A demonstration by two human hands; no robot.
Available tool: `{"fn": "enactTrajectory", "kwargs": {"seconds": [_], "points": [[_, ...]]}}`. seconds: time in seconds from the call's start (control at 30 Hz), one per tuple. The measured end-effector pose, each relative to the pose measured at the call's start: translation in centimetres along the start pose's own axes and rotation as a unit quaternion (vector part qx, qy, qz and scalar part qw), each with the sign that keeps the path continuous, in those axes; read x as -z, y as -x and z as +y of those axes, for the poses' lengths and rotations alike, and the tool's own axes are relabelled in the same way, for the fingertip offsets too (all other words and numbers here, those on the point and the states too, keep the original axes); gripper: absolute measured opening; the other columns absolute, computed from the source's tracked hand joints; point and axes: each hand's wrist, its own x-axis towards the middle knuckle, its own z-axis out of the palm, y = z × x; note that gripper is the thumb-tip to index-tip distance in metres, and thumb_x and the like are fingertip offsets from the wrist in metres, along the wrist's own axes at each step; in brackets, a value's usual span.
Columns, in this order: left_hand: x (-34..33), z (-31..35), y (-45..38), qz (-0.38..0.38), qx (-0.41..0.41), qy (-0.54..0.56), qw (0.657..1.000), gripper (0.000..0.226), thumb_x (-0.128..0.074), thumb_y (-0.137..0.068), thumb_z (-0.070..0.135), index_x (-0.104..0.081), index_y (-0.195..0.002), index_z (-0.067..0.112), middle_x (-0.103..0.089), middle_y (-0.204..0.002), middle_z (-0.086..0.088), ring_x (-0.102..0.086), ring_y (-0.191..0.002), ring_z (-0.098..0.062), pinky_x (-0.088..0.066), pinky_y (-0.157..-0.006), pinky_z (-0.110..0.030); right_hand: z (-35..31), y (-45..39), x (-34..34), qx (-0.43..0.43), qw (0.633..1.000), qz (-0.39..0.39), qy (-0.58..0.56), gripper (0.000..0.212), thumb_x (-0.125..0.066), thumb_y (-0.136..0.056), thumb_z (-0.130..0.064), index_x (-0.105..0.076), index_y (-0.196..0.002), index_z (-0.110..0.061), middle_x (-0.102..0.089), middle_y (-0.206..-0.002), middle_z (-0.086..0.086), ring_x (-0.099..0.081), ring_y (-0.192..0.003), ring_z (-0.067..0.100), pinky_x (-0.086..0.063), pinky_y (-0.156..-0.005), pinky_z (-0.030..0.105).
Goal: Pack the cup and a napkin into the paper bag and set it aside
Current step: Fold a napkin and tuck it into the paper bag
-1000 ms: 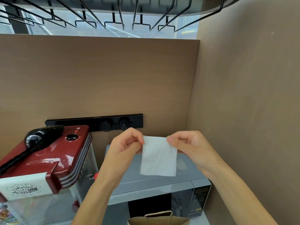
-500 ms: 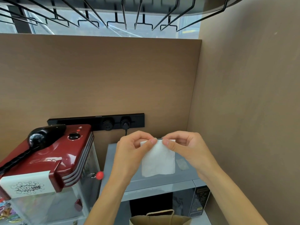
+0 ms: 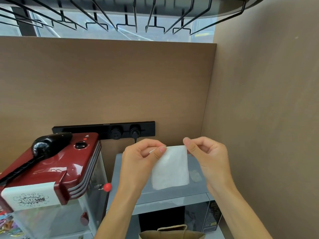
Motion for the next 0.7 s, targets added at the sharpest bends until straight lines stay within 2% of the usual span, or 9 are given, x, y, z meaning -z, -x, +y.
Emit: {"fn": "enactTrajectory", "kwargs": {"seconds": [0.07,0.13,0.2,0.33,0.37,0.43,0.53,0.63,0.7], "points": [[-0.1,0.0,0.1,-0.009,-0.002,0.002,1.0,0.014,-0.078,-0.084,0.015,-0.078,-0.079,0.029,-0.079,-0.075,0.003,-0.071,-0.075,-0.008,-0.051,-0.068,-0.013,0.1,0.2,-0.1,-0.009,1.0,-0.012,-0.019,0.032,-0.077,-0.079,-0.054,-0.077,-0.085,-0.023,-0.078,-0.082,-0.004,-0.07,-0.079,0.009,-0.054,-0.071,0.017],[-0.3,0.1,0.2,-0.021,-0.01,0.007,1.0,0.013,-0.078,-0.084,0.017,-0.078,-0.079,0.029,-0.078,-0.075,0.004,-0.07,-0.076,-0.009,-0.051,-0.068,-0.016,0.1,0.6,-0.4,-0.056,0.995,-0.073,-0.028,0.041,-0.076,-0.074,-0.06,-0.076,-0.098,-0.027,-0.079,-0.098,-0.002,-0.072,-0.094,0.014,-0.057,-0.08,0.027],[-0.5,0.2,0.3,-0.026,-0.014,0.019,0.999,0.011,-0.078,-0.085,0.018,-0.077,-0.079,0.028,-0.078,-0.074,0.002,-0.07,-0.076,-0.01,-0.052,-0.067,-0.02,0.4,1.0,-1.0,-0.086,0.99,-0.109,-0.023,0.041,-0.079,-0.074,-0.057,-0.077,-0.094,-0.021,-0.079,-0.093,0.0,-0.072,-0.091,0.019,-0.056,-0.077,0.035],[-0.9,0.1,0.6,0.029,-0.021,0.052,0.998,0.002,-0.076,-0.087,0.028,-0.074,-0.086,0.028,-0.07,-0.059,-0.001,-0.061,-0.066,-0.01,-0.051,-0.07,-0.023,0.9,1.4,-2.0,-0.022,0.999,-0.033,0.005,0.047,-0.069,-0.089,-0.043,-0.064,-0.078,0.003,-0.062,-0.067,0.015,-0.057,-0.063,0.017,-0.043,-0.054,0.032],[-1.1,0.0,0.7,0.056,-0.018,0.059,0.997,0.01,-0.075,-0.085,0.037,-0.073,-0.091,0.029,-0.065,-0.055,-0.009,-0.057,-0.063,-0.011,-0.05,-0.069,-0.025,1.1,1.4,-2.1,0.004,1.0,-0.015,0.021,0.048,-0.066,-0.093,-0.041,-0.06,-0.076,0.003,-0.058,-0.065,0.017,-0.053,-0.061,0.015,-0.04,-0.053,0.031],[-1.8,-0.1,1.3,0.073,0.01,0.09,0.993,0.03,-0.071,-0.078,0.053,-0.07,-0.098,0.031,-0.062,-0.06,-0.017,-0.056,-0.06,-0.011,-0.049,-0.061,-0.022,1.1,1.4,-2.2,0.041,0.998,0.003,0.044,0.045,-0.062,-0.096,-0.041,-0.06,-0.073,-0.002,-0.057,-0.06,0.008,-0.05,-0.057,0.01,-0.039,-0.051,0.026],[-3.2,-0.3,2.1,0.048,0.077,0.148,0.985,0.041,-0.077,-0.071,0.059,-0.072,-0.096,0.027,-0.075,-0.079,0.004,-0.07,-0.071,-0.004,-0.053,-0.059,-0.014,1.3,1.6,-2.7,0.072,0.994,0.01,0.087,0.048,-0.06,-0.098,-0.044,-0.059,-0.072,-0.004,-0.056,-0.061,0.012,-0.047,-0.053,0.018,-0.038,-0.047,0.029],[-4.2,-1.0,2.3,0.078,0.104,0.145,0.981,0.028,-0.079,-0.073,0.053,-0.075,-0.087,0.029,-0.077,-0.081,0.004,-0.073,-0.073,-0.007,-0.053,-0.055,-0.015,1.7,1.8,-2.9,0.098,0.984,0.045,0.14,0.049,-0.054,-0.096,-0.051,-0.052,-0.066,-0.012,-0.052,-0.055,0.004,-0.045,-0.048,0.018,-0.037,-0.044,0.033],[-4.7,-1.3,2.1,0.109,0.084,0.107,0.985,0.018,-0.077,-0.08,0.046,-0.074,-0.084,0.029,-0.075,-0.078,0.005,-0.072,-0.072,-0.009,-0.053,-0.054,-0.017,2.0,2.0,-3.0,0.108,0.976,0.064,0.179,0.047,-0.053,-0.093,-0.057,-0.055,-0.067,-0.018,-0.056,-0.056,0.0,-0.051,-0.05,0.015,-0.045,-0.045,0.038]]}}
